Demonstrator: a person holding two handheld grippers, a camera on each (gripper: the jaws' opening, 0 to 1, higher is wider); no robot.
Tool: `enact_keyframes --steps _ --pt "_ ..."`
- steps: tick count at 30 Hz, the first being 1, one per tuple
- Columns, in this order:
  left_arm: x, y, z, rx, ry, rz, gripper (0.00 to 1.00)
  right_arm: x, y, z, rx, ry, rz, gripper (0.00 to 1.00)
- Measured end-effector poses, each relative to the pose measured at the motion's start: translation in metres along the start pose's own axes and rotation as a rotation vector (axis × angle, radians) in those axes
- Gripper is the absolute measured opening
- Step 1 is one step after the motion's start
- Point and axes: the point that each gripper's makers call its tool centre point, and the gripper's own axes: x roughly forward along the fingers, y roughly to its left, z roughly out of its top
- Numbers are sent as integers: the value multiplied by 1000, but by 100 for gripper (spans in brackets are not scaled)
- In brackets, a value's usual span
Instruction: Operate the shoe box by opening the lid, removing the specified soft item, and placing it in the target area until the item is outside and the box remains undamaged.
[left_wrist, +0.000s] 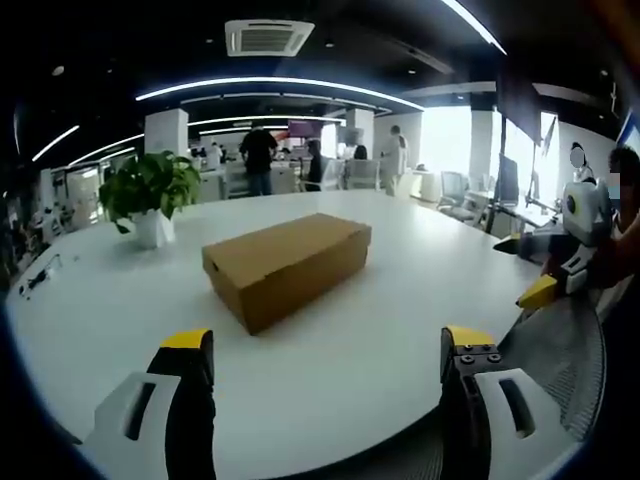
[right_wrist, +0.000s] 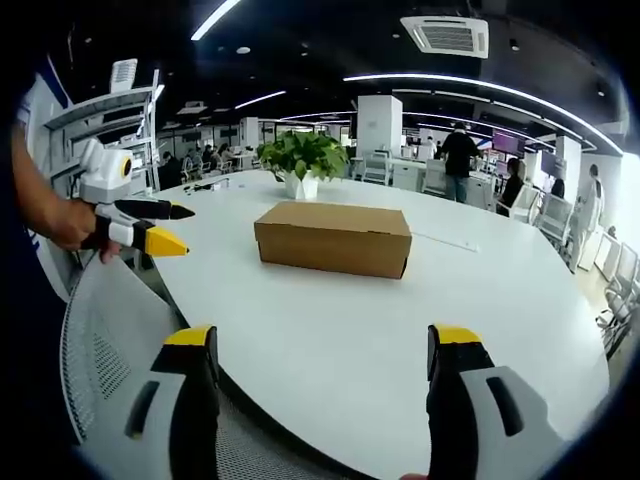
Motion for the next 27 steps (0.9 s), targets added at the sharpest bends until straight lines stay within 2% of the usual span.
enact_keyframes --steps 27 --pt "1 2 -1 -10 0 8 96 0 1 -1 -4 6 5 81"
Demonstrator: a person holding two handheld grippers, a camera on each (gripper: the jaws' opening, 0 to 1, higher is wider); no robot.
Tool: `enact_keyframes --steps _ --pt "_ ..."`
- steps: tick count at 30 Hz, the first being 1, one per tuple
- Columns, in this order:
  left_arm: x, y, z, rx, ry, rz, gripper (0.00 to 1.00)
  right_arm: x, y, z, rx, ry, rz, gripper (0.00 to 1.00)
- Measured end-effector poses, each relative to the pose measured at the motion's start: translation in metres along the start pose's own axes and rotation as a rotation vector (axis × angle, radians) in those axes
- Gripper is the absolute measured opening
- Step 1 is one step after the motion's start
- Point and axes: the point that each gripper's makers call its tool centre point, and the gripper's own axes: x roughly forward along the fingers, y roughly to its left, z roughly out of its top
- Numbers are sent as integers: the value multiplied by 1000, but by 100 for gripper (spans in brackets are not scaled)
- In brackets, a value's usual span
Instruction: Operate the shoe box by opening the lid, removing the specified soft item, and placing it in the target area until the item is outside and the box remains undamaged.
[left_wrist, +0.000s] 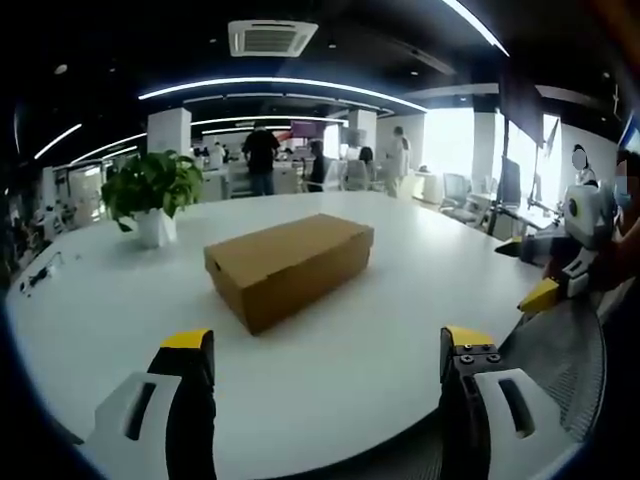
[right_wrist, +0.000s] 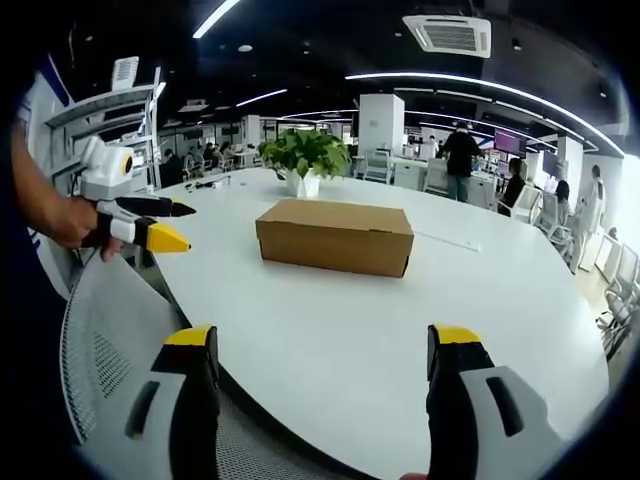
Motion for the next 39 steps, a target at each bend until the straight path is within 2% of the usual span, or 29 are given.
enact_keyframes --steps 39 --pt "3 6 0 -46 13 20 97 2 1 -3 30 28 18 84"
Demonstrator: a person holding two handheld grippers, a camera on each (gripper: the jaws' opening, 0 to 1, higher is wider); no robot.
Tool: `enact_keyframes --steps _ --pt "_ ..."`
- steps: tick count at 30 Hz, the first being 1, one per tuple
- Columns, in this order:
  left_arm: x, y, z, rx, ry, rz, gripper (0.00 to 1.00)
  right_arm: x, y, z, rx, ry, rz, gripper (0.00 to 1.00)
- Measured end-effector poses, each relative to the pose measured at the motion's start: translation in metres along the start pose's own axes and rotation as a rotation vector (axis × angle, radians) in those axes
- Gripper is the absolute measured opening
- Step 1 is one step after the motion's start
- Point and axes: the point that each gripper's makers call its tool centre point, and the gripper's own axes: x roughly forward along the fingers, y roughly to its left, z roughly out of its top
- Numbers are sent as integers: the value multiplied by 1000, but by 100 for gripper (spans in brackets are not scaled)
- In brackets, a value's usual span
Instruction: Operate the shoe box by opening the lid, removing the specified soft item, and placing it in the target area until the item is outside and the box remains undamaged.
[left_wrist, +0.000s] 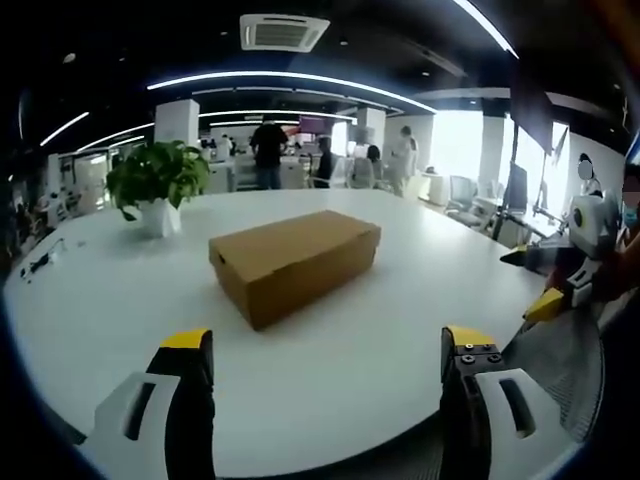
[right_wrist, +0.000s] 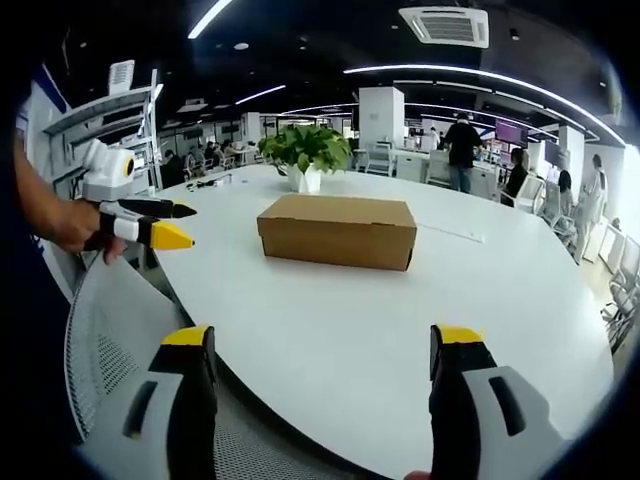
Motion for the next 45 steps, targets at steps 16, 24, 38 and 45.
enact_keyframes --steps 16,24,38,45 --pt "6 12 7 -57 4 1 100 7 -10 7 2 19 21 88" --pt "20 28 18 -53 8 4 100 30 -54 26 -48 34 1 88" --pt "60 53 51 -6 -3 -10 100 88 -91 59 -129 42 31 86" --pt "78 65 48 -4 22 -10 100 111 -99 69 -156 45 41 85"
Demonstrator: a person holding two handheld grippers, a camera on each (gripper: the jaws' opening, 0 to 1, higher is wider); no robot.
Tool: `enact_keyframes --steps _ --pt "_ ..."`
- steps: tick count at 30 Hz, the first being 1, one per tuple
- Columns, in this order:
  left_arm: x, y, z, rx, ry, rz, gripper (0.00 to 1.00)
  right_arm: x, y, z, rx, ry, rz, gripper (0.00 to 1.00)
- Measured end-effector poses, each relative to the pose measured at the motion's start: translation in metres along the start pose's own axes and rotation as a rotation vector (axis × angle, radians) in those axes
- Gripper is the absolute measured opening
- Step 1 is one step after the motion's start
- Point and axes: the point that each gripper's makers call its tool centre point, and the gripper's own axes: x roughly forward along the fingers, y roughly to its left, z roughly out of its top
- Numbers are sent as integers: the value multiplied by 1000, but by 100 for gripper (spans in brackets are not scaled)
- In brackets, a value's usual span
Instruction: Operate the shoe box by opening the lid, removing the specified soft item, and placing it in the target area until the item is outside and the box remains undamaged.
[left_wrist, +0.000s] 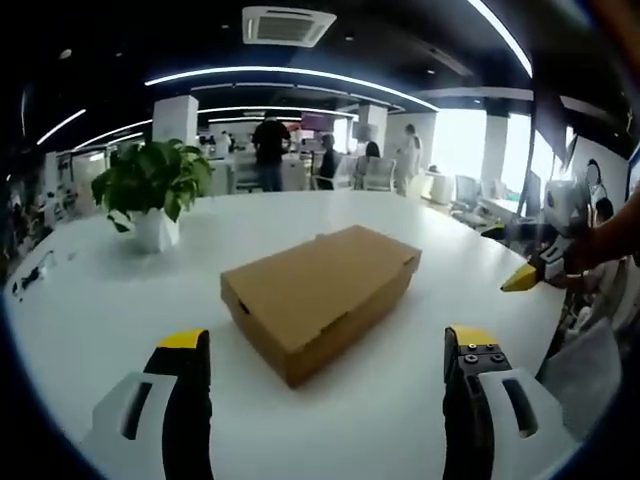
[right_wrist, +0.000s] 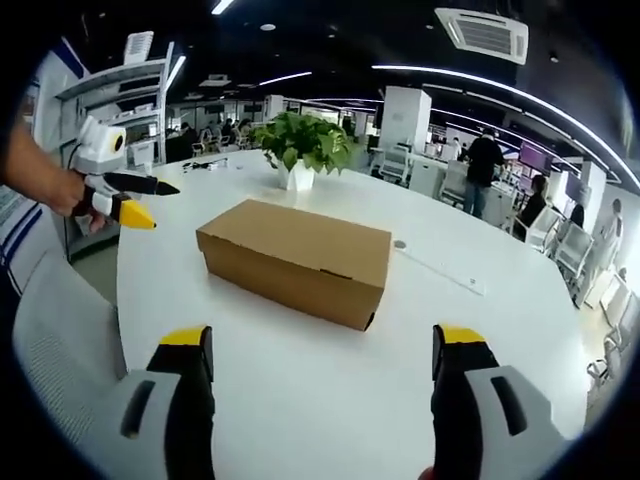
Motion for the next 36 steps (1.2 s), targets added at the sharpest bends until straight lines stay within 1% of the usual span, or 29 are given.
enact_keyframes --steps 5,10,12,16,18,20,23,26,29,31,36 --pt "17 4 0 1 13 -20 99 15 -8 6 -14 8 -6 85" --pt "27 4 1 15 18 -48 99 30 -15 8 -26 24 -16 84" --pt "30 5 -1 21 27 -54 99 35 -18 10 -20 26 -15 83" --pt "34 13 -6 12 38 -43 98 41 -20 17 -25 13 -8 82" --pt "36 15 -8 1 43 -38 98 45 -22 18 -31 15 -3 81" --pt "39 15 -10 2 41 -35 98 49 -24 16 -35 15 6 80" --pt "42 16 -14 -9 49 -28 98 57 -26 10 -34 32 21 80" --pt "51 15 -20 -22 52 -26 98 64 -30 5 -28 41 34 79" --pt "58 13 -24 -32 62 -22 98 71 -32 1 -43 47 52 78" --pt "63 13 -22 -43 47 -22 98 78 -35 0 -40 46 65 78" --pt "75 13 -24 -37 53 -19 97 93 -39 -2 -52 53 88 77"
